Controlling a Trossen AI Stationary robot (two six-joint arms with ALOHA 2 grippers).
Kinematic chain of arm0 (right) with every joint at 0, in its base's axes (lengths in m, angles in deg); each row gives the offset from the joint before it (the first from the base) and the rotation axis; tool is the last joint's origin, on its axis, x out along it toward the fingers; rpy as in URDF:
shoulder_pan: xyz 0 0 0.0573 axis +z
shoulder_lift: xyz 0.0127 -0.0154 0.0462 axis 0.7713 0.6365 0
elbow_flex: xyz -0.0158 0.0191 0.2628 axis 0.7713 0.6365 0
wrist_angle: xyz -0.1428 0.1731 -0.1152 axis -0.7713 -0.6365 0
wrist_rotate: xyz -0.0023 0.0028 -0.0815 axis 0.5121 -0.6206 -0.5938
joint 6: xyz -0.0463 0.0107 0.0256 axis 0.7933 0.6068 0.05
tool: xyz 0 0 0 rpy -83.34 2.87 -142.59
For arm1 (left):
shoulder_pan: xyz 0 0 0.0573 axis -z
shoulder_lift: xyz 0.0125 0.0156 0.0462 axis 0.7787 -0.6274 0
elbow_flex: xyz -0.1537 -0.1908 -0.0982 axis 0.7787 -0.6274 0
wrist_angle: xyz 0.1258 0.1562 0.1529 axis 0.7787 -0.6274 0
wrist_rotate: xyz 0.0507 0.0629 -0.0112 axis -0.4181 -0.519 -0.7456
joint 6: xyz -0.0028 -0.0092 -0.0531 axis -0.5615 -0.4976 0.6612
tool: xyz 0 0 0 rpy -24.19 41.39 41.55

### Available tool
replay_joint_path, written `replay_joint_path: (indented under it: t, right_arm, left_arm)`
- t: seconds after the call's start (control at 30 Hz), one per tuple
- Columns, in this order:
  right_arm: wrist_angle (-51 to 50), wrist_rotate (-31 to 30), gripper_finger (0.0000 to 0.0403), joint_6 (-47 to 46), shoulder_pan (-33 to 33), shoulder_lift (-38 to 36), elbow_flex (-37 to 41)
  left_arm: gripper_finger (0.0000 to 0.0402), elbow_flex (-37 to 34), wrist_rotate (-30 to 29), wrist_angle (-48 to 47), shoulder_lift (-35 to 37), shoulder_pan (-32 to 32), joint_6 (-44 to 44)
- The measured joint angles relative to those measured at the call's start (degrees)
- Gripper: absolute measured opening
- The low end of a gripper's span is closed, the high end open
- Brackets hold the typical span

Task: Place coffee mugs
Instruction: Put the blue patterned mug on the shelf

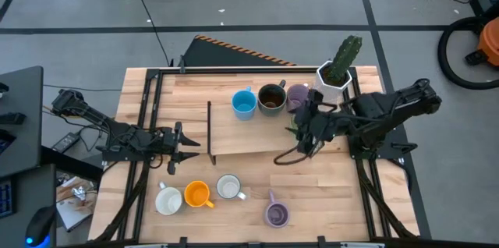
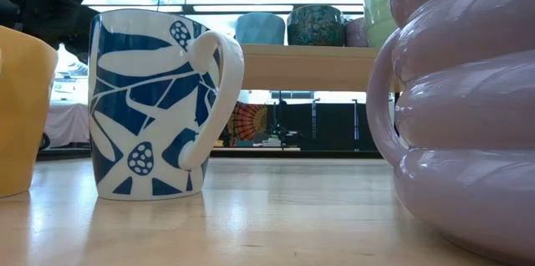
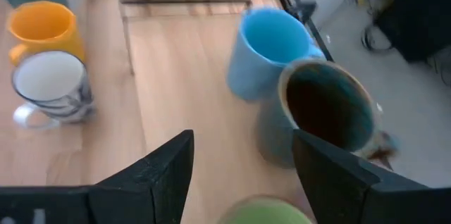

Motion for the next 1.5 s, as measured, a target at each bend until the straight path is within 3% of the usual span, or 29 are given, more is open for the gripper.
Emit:
replay_joint_path:
  t: [0.2, 0.33, 0.47, 0.67, 1.03, 1.33, 1.5]
  right_arm:
    - [21.4, -2.2, 0.0245, 8.9, 3.2, -2.4, 12.8]
    - [29.1, -3.6, 0.0245, 15.1, 4.0, -4.4, 17.0]
    - [36.7, -4.7, 0.0245, 21.7, 4.3, -5.5, 21.2]
    - [47.4, -3.8, 0.0245, 29.2, 4.3, -5.8, 27.4]
    - [48.7, -2.3, 0.0245, 35.1, 4.6, -5.7, 30.6]
    - [48.1, -2.5, 0.0245, 35.4, 4.5, -6.7, 30.7]
    - [46.8, -2.4, 0.0245, 35.8, 4.9, -6.7, 30.7]
  left_arm:
    - [0.0162, 0.0, 0.0, 0.0, 0.0, 0.0, -0.5]
    - [0.0162, 0.0, 0.1, 0.6, 0.0, 0.0, -0.6]
    - [0.0162, 1.6, 4.4, 0.7, 0.0, 0.0, -0.6]
    - [0.0162, 8.7, 3.5, -12.0, -0.5, 0.0, 2.1]
    - [0.0162, 20.9, 0.6, -31.0, -8.0, 6.7, 13.8]
    - [0.0162, 38.5, 1.0, -52.0, -17.5, 12.9, 33.3]
    - [0.0162, 43.7, 5.7, -55.4, -22.9, 16.4, 47.2]
